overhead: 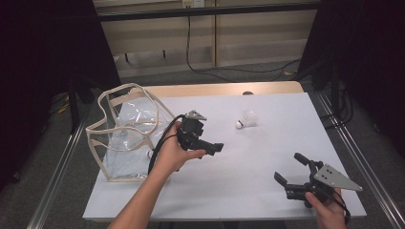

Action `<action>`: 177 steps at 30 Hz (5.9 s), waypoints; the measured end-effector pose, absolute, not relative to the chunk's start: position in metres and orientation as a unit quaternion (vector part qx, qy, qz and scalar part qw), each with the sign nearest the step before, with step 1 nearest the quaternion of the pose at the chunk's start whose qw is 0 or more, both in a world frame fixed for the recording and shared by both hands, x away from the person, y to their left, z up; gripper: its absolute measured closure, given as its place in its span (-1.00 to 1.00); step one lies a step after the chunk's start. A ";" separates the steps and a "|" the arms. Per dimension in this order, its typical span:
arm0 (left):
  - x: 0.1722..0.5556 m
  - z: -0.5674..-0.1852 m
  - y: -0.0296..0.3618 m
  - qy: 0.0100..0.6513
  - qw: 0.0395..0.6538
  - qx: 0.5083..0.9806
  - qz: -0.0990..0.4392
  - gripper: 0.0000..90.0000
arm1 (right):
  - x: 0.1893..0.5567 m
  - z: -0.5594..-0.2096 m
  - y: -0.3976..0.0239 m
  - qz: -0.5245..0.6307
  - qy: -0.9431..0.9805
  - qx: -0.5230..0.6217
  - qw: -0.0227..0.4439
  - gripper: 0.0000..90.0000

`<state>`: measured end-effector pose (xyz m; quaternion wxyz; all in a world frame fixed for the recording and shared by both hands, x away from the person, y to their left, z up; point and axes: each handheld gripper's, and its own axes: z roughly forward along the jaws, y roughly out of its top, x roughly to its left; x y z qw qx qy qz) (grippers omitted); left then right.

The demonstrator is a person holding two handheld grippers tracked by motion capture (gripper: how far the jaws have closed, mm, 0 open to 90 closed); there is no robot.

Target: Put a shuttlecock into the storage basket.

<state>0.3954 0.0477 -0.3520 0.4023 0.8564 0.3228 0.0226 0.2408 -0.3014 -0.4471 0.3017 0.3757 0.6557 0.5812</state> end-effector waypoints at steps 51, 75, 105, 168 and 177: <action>0.422 -0.391 0.024 0.342 0.405 0.847 0.040 -0.83 | 0.241 -0.447 -0.302 0.581 0.656 0.376 0.302 -0.94; 0.433 -0.404 0.017 0.353 0.405 0.843 0.042 -0.83 | 0.241 -0.447 -0.303 0.581 0.656 0.375 0.304 -0.94; 0.443 -0.412 0.008 0.359 0.407 0.839 0.045 -0.82 | 0.241 -0.447 -0.303 0.580 0.656 0.375 0.304 -0.94; 0.463 -0.422 -0.018 0.359 0.409 0.837 0.056 -0.73 | 0.241 -0.447 -0.304 0.580 0.656 0.376 0.303 -0.94; 0.465 -0.424 -0.020 0.361 0.410 0.835 0.058 -0.71 | 0.241 -0.447 -0.304 0.580 0.656 0.376 0.304 -0.94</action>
